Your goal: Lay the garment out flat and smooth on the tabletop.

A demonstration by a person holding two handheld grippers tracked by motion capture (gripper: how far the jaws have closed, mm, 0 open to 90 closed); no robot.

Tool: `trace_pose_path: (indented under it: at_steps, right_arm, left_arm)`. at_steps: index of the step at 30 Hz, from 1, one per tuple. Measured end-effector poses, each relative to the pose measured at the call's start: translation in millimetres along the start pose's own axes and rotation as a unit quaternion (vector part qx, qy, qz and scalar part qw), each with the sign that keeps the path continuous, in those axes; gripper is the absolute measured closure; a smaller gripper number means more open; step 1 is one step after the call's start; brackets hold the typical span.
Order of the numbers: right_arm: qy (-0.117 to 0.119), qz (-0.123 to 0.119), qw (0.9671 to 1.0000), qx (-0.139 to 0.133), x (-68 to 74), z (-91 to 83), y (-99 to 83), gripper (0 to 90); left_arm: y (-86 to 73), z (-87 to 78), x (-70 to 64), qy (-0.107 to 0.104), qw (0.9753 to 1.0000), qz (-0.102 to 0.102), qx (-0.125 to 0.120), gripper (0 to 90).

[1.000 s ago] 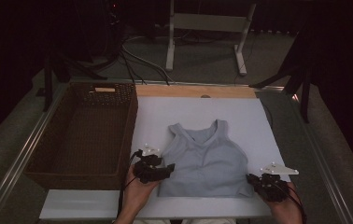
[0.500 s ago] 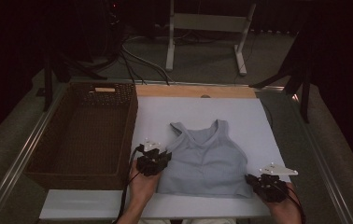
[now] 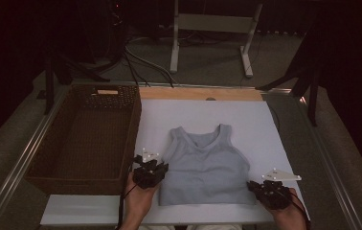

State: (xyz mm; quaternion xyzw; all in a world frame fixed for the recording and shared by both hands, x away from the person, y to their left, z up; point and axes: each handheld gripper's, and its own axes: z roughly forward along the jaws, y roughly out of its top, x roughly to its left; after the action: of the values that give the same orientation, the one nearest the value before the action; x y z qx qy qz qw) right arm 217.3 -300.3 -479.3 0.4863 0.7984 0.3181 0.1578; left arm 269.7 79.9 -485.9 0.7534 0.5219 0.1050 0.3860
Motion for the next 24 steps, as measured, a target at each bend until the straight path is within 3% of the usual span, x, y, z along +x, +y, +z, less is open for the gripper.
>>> trace_pose_path:
  at_steps: [4,8,20,22,24]
  right_arm:
    - [0.002,-0.003,1.0,0.0,0.8,-2.3,-1.1,85.4]
    - [0.002,0.001,1.0,-0.003,-0.2,-7.6,-5.8,85.6]
    - [-0.004,0.027,0.9996,-0.007,-8.8,-26.1,-24.6,84.9]
    - [-0.005,0.028,0.9995,-0.011,-9.6,-25.4,-24.5,79.6]
    - [-0.01,0.024,0.9995,-0.016,-10.2,-24.0,-21.7,68.6]
  left_arm:
    - [-3.0,-1.8,-2.7,0.011,0.9998,0.011,0.008,85.0]
    - [-3.1,-0.4,-3.7,0.009,0.9999,0.012,0.008,85.0]
    - [-2.5,5.8,-24.9,-0.019,0.9993,0.031,0.011,84.8]
    - [-2.4,4.0,-24.9,-0.023,0.9993,0.028,0.009,84.6]
    - [-2.2,2.7,-23.9,-0.026,0.9992,0.028,0.007,83.5]
